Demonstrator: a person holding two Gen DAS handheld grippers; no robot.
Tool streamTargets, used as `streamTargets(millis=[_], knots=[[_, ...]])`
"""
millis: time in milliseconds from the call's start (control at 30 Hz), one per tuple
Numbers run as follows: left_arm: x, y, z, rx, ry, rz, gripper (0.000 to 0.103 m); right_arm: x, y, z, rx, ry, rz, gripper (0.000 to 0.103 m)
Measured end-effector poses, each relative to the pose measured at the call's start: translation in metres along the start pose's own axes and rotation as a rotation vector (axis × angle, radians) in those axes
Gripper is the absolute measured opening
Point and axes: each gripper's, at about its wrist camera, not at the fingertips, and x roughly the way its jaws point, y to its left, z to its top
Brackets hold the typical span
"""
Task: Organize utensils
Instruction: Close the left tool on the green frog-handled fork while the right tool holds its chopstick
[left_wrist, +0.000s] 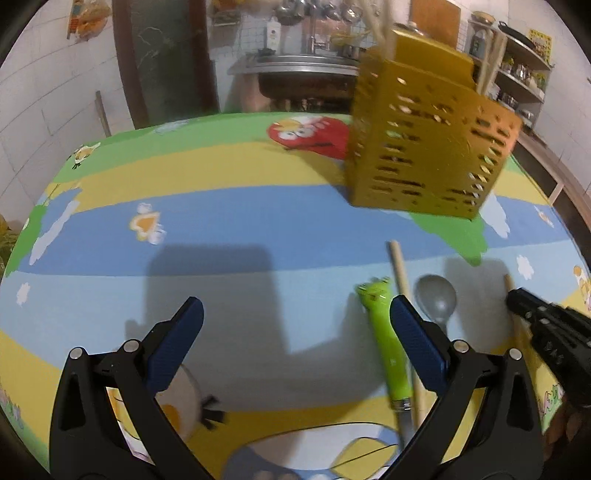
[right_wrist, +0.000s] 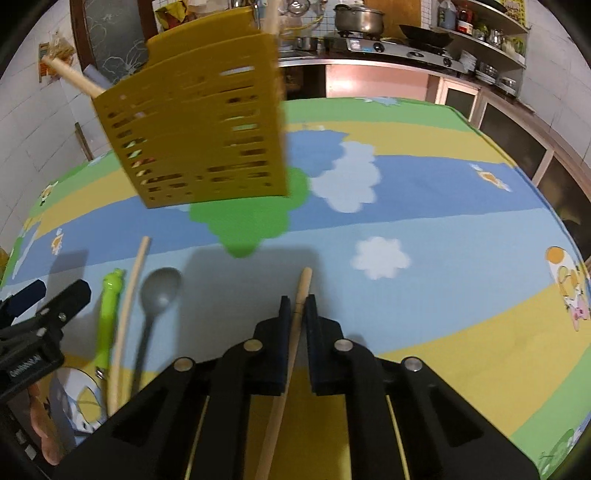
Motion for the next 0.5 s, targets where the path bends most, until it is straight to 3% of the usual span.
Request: streamTargets(millis=[267, 433, 500], knots=[[0.005, -0.011, -0.003, 0.005, 0.014, 0.010, 0.084, 0.001, -0.017, -0.005, 0.009, -0.014, 0.006, 0.008], [0.011, -0.025, -0.007, 0.042, 0.067, -0.004, 0.068, 0.001, -0.019, -0.006, 0.014, -0.027, 0.017, 0.008], [0.013, -0.027, -0.009, 0.043, 0.065, 0.004, 0.067, -0.002, -0.022, -0.008, 0.018, -0.029, 0.026, 0.008]])
